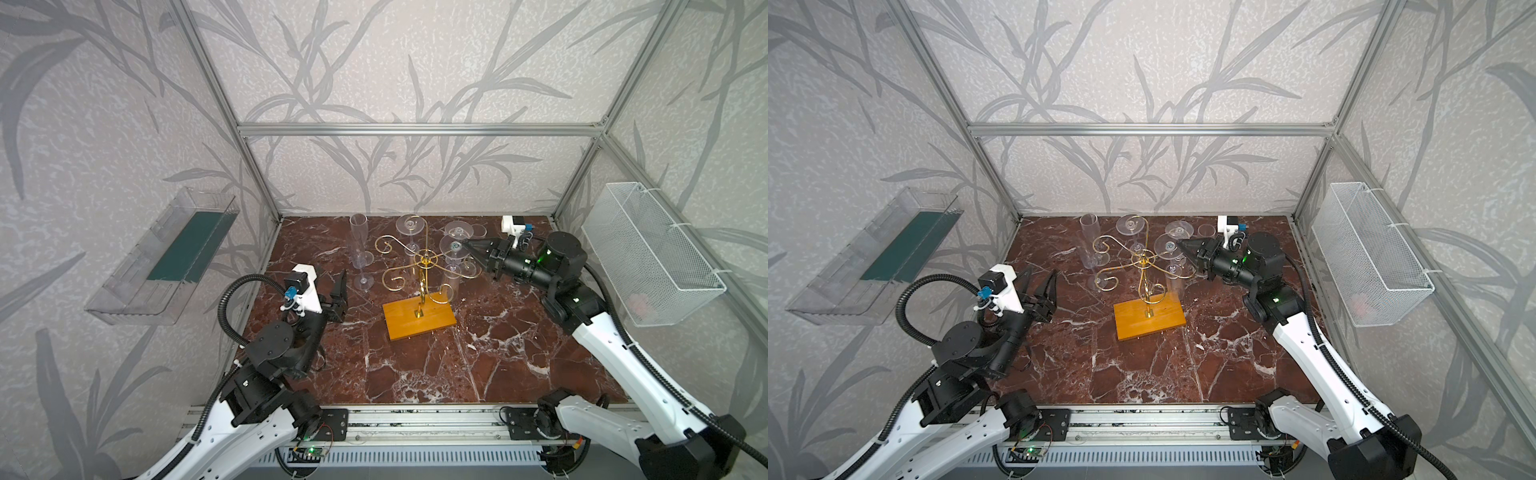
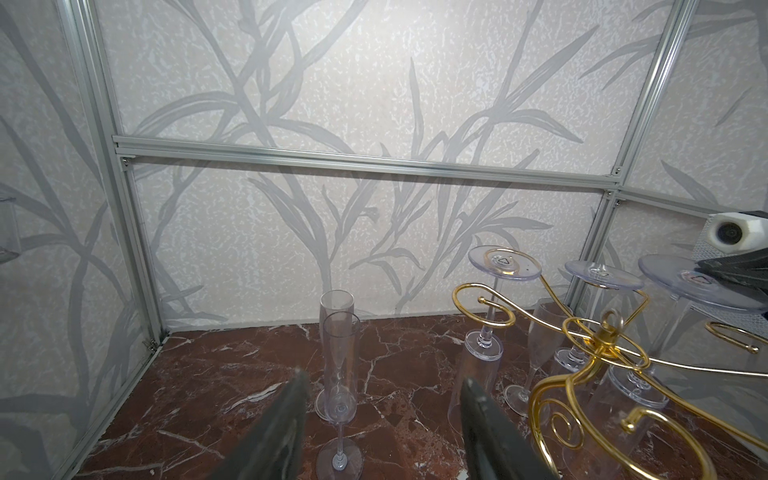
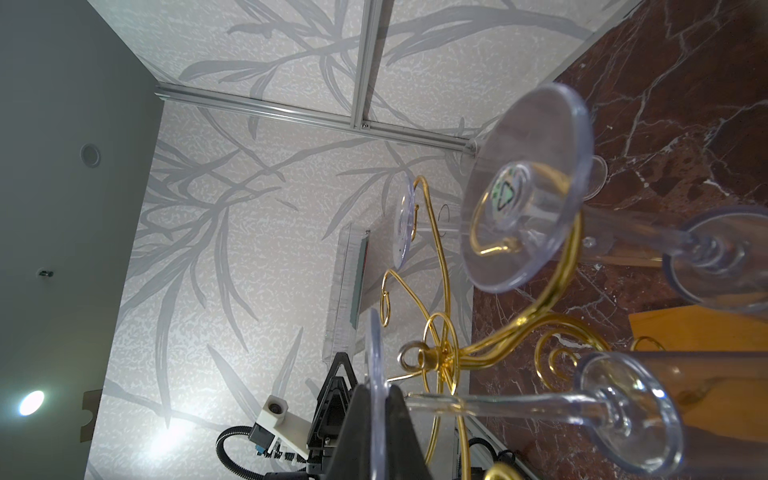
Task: Take the wine glass off the wine glass rack
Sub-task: 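Close the right gripper on the foot of the hanging glass, then lift the glass upright with the right gripper while the left gripper approaches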
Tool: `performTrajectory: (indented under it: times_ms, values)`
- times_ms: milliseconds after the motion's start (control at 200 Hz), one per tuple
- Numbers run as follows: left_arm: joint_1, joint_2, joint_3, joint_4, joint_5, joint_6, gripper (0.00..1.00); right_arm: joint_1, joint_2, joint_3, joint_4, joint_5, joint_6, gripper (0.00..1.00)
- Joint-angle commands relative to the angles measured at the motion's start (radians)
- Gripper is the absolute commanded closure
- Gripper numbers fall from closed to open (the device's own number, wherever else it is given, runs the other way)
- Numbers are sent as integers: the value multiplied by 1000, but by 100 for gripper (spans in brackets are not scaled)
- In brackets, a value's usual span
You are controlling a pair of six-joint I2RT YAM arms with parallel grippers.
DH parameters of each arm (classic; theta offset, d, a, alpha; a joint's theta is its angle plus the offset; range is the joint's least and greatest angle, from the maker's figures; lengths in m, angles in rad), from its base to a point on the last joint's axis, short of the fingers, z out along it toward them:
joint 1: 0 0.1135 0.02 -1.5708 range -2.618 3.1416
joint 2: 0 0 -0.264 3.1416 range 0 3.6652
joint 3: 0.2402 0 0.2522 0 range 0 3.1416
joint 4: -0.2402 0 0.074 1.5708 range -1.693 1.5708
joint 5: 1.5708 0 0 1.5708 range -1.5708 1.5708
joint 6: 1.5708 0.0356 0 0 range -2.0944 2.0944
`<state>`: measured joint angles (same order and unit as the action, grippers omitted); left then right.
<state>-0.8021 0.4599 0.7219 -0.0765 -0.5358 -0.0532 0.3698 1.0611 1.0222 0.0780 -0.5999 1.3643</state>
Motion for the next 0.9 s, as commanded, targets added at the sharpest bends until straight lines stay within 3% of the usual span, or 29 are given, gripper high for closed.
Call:
performTrajectory:
  times_ms: [0, 595, 895]
  values:
    - [6, -16, -13, -20, -31, -7, 40, -33, -16, 27, 54, 20, -12, 100]
    - [6, -15, -10, -26, -34, -11, 40, -200, -122, -14, -47, -44, -31, 100]
    - [6, -9, 10, -28, -35, 2, 40, -278, -187, 59, -249, 4, -262, 100]
